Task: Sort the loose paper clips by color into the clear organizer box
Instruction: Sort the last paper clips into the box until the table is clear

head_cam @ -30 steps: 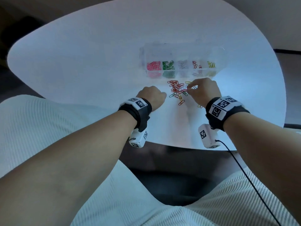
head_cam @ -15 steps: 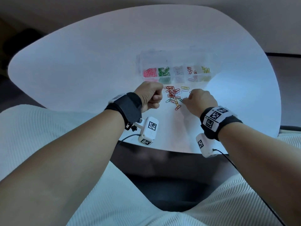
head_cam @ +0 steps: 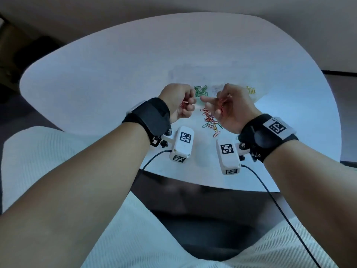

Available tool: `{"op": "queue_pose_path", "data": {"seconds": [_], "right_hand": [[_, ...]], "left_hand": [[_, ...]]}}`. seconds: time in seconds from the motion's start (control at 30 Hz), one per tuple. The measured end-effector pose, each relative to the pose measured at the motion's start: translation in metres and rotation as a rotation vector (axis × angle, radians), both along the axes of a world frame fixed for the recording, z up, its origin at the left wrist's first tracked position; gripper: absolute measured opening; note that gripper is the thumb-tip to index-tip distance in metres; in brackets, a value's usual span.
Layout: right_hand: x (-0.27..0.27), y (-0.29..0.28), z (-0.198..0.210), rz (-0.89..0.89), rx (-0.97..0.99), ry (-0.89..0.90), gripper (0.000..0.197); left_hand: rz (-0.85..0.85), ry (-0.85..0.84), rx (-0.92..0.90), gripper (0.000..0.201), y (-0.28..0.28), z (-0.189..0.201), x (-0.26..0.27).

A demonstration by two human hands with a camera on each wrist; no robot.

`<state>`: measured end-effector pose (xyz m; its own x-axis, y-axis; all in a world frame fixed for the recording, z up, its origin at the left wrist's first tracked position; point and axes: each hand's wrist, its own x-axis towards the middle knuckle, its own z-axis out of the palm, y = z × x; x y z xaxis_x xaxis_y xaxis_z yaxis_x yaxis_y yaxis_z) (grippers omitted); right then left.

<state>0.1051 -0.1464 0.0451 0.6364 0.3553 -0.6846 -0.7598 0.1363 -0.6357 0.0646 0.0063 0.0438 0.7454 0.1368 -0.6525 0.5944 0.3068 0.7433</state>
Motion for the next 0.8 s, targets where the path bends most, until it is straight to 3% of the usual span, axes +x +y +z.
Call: {"op": "queue_pose_path", "data": {"seconds": [0.07, 0.2, 0.3, 0.43, 0.6, 0.8], "right_hand": [[0.005, 0.019, 0.0, -0.014, 0.029, 0.026, 0.04], [0.013, 0.051, -0.004, -0.078, -0.037, 0.026, 0.019], [0.016, 0.066, 0.001, -0.096, -0.109, 0.061, 0.005], [0.023, 0.079, 0.004, -0.11, -0.022, 0.088, 0.028], [0.025, 0.076, -0.001, -0.057, 0.026, 0.084, 0.06], [0.026, 0.029, 0.004, -0.075, 0.055, -0.05, 0.056]], "left_hand": [[-0.072, 0.056, 0.213, 0.025, 0.011, 0.006, 0.011], [-0.279, 0.137, 0.572, 0.015, 0.03, 0.012, 0.028], [-0.364, 0.148, 0.733, 0.014, 0.038, 0.014, 0.037], [-0.342, 0.146, 0.76, 0.015, 0.042, 0.01, 0.048], [-0.183, 0.099, 0.661, 0.026, 0.042, -0.001, 0.056], [-0.134, -0.019, 0.604, 0.018, 0.032, -0.003, 0.056]]}}
